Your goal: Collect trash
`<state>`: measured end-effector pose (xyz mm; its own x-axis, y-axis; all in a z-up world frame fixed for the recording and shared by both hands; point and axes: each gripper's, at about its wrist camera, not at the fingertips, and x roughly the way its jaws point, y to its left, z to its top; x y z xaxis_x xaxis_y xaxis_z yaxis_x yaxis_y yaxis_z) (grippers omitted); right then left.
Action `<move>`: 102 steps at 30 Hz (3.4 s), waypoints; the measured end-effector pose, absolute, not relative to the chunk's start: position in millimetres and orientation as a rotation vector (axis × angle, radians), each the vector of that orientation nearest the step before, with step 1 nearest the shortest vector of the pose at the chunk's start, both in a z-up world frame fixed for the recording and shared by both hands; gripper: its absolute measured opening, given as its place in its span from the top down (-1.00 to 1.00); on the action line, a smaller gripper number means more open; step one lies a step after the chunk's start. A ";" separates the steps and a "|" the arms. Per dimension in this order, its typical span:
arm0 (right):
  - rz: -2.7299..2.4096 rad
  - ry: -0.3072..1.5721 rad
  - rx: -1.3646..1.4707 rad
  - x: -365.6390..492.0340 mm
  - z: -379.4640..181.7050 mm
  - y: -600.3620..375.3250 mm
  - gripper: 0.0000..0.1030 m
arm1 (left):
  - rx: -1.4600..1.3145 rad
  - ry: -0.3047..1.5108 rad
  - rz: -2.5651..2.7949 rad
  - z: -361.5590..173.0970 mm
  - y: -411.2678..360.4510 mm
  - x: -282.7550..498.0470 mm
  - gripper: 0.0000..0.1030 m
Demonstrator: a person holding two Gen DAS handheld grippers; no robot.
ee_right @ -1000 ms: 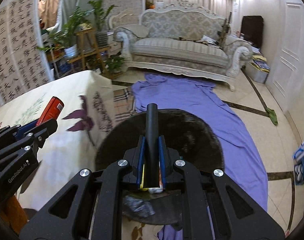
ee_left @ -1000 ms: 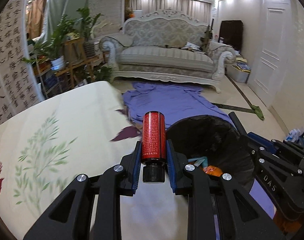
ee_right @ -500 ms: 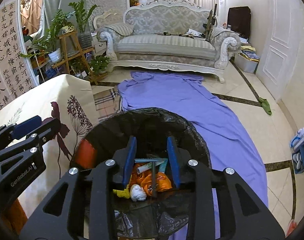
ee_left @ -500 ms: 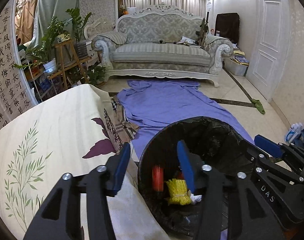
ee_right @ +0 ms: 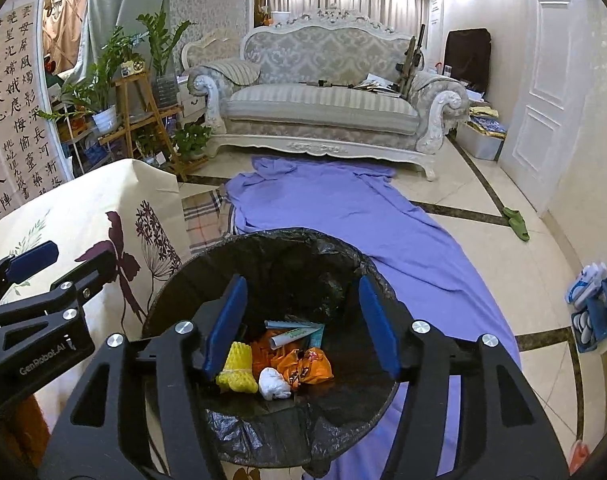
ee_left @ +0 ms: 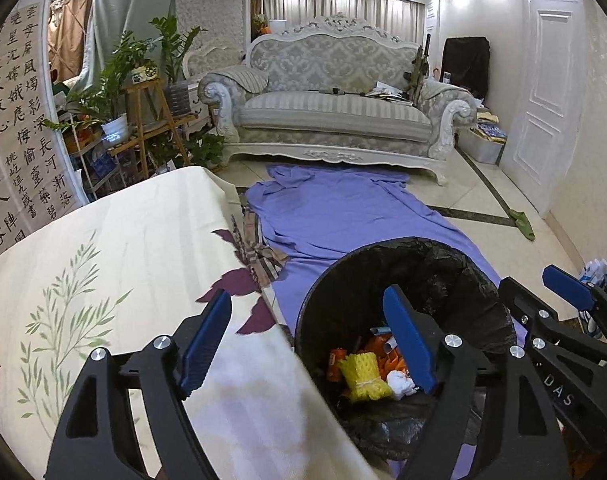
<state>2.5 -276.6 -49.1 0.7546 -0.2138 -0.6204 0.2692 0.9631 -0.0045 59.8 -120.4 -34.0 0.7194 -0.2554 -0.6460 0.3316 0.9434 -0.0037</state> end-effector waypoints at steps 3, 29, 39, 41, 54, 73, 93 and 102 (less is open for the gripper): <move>-0.263 0.654 0.087 -6.7 -43.0 -271.5 -0.13 | 0.111 0.685 -0.317 -28.8 -111.1 50.7 -0.51; -0.218 0.587 0.060 -74.3 -15.5 -233.8 -0.29 | 0.065 0.619 -0.252 -6.9 -55.0 -11.4 -0.58; -0.221 0.578 0.063 -76.6 -12.1 -235.1 -0.29 | 0.063 0.620 -0.257 -6.9 -53.3 -12.6 -0.58; -0.221 0.578 0.063 -77.0 -12.0 -235.0 -0.29 | 0.064 0.619 -0.257 -6.6 -54.0 -14.4 -0.58; -0.221 0.575 0.065 -77.3 -11.7 -235.7 -0.29 | 0.066 0.618 -0.258 -6.7 -53.8 -15.4 -0.58; -0.221 0.576 0.065 -77.8 -12.0 -234.5 -0.29 | 0.058 0.626 -0.261 -9.6 -57.3 -17.1 -0.58; -0.220 0.579 0.062 -78.4 -10.2 -235.2 -0.29 | 0.085 0.614 -0.269 -14.6 -65.4 -20.6 -0.58; -0.220 0.581 0.062 -77.6 -10.3 -234.0 -0.29 | 0.082 0.606 -0.281 -13.7 -67.7 -21.6 -0.58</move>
<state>-77.6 -234.0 -10.3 0.8132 -0.1888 -0.5505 0.2236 0.9747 -0.0040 -21.6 -67.7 -13.7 0.7853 -0.2365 -0.5721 0.2844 0.9587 -0.0058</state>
